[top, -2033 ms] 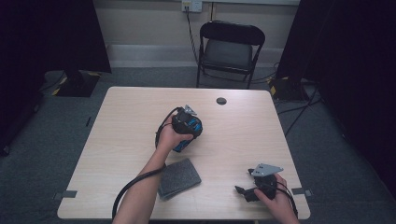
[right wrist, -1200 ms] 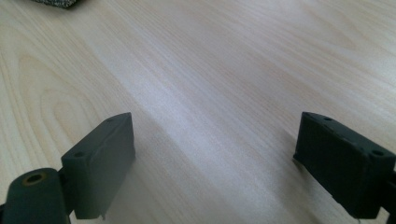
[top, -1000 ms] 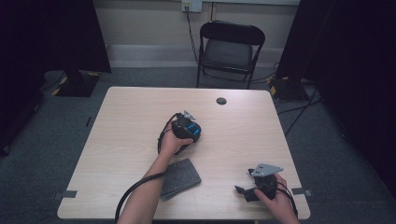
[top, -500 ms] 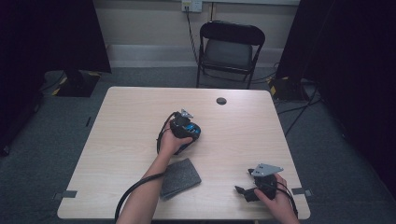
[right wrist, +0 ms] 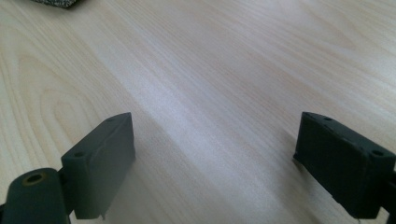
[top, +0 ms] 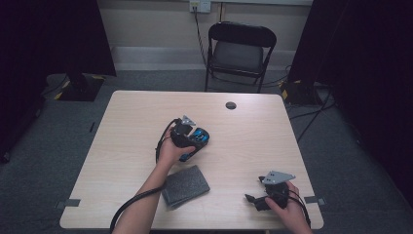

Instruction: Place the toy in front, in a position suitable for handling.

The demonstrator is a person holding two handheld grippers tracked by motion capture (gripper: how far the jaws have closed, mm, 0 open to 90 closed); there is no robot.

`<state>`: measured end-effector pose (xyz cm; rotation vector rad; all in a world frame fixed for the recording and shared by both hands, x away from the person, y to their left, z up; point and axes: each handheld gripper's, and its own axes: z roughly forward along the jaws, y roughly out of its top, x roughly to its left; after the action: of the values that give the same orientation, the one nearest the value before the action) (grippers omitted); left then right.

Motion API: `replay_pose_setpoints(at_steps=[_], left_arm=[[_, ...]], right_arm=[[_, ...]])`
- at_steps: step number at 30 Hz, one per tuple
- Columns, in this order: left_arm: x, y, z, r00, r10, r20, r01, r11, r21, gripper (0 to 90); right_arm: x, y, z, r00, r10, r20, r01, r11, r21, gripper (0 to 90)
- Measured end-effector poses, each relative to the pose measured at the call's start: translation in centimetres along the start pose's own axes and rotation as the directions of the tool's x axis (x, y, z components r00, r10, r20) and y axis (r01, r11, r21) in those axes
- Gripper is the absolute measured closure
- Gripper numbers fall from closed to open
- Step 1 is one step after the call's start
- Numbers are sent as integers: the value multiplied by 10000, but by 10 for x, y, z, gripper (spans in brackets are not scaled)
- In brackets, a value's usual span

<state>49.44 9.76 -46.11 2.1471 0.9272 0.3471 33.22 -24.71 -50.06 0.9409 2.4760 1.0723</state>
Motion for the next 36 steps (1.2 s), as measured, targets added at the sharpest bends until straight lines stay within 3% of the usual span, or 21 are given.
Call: replay_pose_setpoints(at_steps=[8, 14, 20, 23, 27, 31, 33, 36], left_arm=[[2, -17, -23, 9999, 78, 100, -78, 10000, 21, 188], [7, -36, -31, 9996, 112, -270, -109, 9999, 117, 183], [13, -50, -31, 9996, -276, -101, 277, 9996, 26, 169], [13, -52, -31, 9999, 3, 114, -2, 9999, -153, 164], [9, -55, -29, 9994, 333, 104, -334, 9994, 46, 163], [10, -61, -25, 9996, 284, -51, -284, 9996, 59, 163], [11, -64, -24, 10000, 42, 72, -42, 10000, 22, 163], [11, -67, -24, 9997, 223, -46, -223, 9997, 86, 164]], right_arm=[[0, 0, 0, 10000, 8, 2, -8, 10000, 10, 111], [0, 0, 0, 10000, 6, 2, -6, 10000, 6, 111], [0, 0, 0, 10000, 11, 1, -11, 10000, 9, 111], [0, 0, 0, 10000, 9, -2, -9, 10000, 4, 111], [0, 0, 0, 10000, 6, 2, -6, 10000, 5, 110], [0, 0, 0, 10000, 12, 4, -12, 10000, 8, 110], [0, 0, 0, 10000, 6, -2, -6, 10000, 5, 111], [0, 0, 0, 10000, 7, 2, -7, 10000, 6, 111]])
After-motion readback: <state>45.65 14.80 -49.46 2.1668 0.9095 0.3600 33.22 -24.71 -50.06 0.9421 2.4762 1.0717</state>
